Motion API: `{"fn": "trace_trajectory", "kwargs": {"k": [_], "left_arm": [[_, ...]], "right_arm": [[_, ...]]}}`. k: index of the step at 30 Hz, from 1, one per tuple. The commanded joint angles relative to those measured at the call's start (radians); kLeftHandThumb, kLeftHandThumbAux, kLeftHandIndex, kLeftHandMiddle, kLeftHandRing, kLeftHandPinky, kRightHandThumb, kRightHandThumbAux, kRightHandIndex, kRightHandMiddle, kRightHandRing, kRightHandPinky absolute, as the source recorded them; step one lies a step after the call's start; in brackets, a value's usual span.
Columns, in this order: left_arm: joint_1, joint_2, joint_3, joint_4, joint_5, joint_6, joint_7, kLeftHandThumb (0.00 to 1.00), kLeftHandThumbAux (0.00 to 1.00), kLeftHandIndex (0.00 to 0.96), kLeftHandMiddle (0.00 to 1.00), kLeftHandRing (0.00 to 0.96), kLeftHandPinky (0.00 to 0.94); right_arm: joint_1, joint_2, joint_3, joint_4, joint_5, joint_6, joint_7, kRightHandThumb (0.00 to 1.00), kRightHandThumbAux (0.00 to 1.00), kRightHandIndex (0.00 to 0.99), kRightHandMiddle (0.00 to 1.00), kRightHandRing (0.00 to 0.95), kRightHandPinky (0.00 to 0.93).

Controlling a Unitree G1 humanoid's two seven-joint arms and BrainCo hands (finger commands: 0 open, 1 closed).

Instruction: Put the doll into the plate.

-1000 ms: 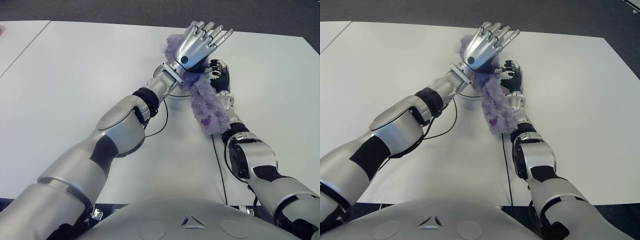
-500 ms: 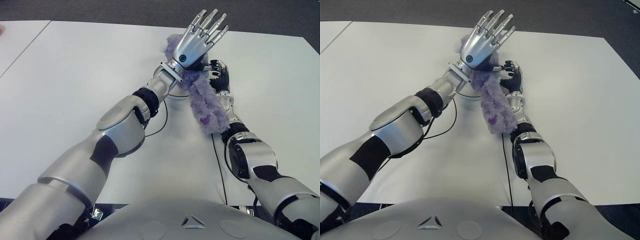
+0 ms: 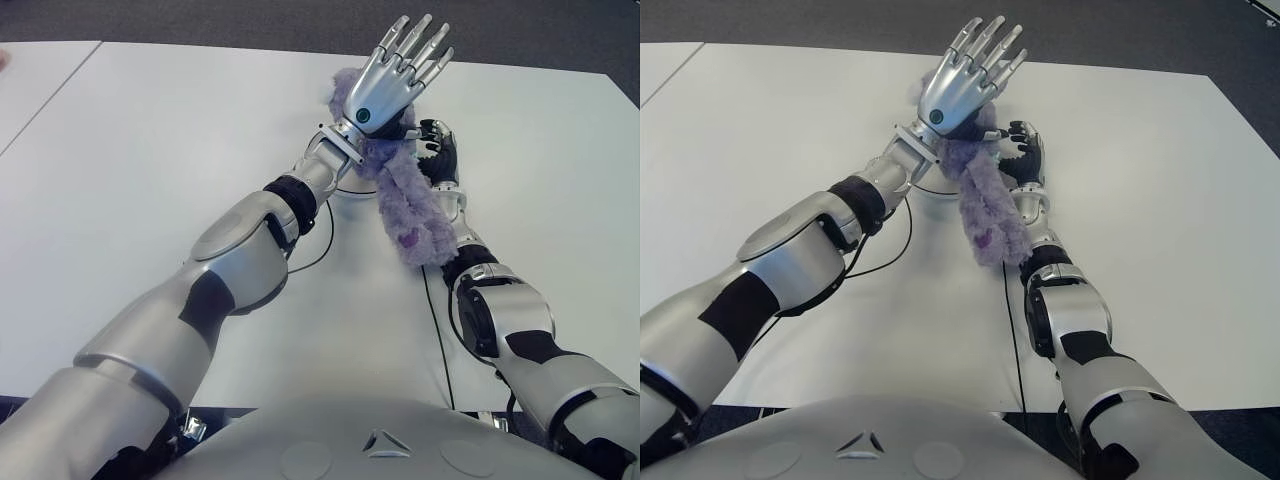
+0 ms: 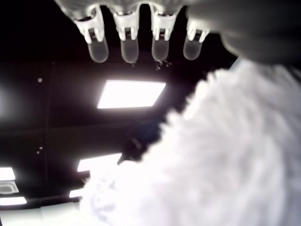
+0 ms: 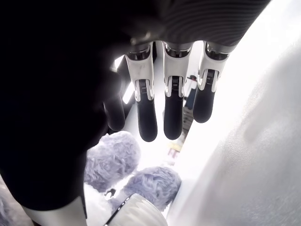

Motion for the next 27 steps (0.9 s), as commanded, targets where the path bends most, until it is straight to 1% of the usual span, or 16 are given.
{"fn": "trace_trajectory", "kwargs": {"k": [1,6,8,10,15,27], "left_arm": [[0.071,0.189,0.012,-0.185,0.034,0.033,-0.085,0.0,0.277,0.0,0.0,0.0,0.0],[0.06,0.259,0.055,-0.257,0.026,0.037,-0.079,0.0,0.275,0.0,0.0,0.0,0.0],[0.056,0.272,0.079,-0.264,0.02,0.064,-0.05,0.0,0.276,0.0,0.0,0.0,0.0],[0.06,0.275,0.091,-0.272,0.018,0.087,-0.036,0.0,0.279,0.0,0.0,0.0,0.0],[0.073,0.289,0.117,-0.299,0.015,0.119,-0.022,0.003,0.293,0.0,0.0,0.0,0.0],[0.059,0.299,0.15,-0.278,0.009,0.14,-0.012,0.0,0.313,0.0,0.0,0.0,0.0]], "right_arm": [[0.306,0.111,0.039,0.156,-0.034,0.053,-0.02,0.0,0.856,0.239,0.284,0.255,0.234],[0.306,0.113,0.041,0.156,-0.039,0.05,-0.025,0.0,0.862,0.239,0.282,0.253,0.235],[0.304,0.113,0.043,0.156,-0.039,0.053,-0.024,0.0,0.866,0.239,0.281,0.252,0.234],[0.302,0.114,0.043,0.157,-0.036,0.055,-0.019,0.0,0.872,0.241,0.281,0.252,0.235],[0.297,0.115,0.038,0.157,-0.031,0.061,-0.01,0.0,0.886,0.244,0.28,0.252,0.244],[0.291,0.112,0.039,0.158,-0.044,0.063,-0.02,0.0,0.911,0.256,0.287,0.261,0.258]]}}
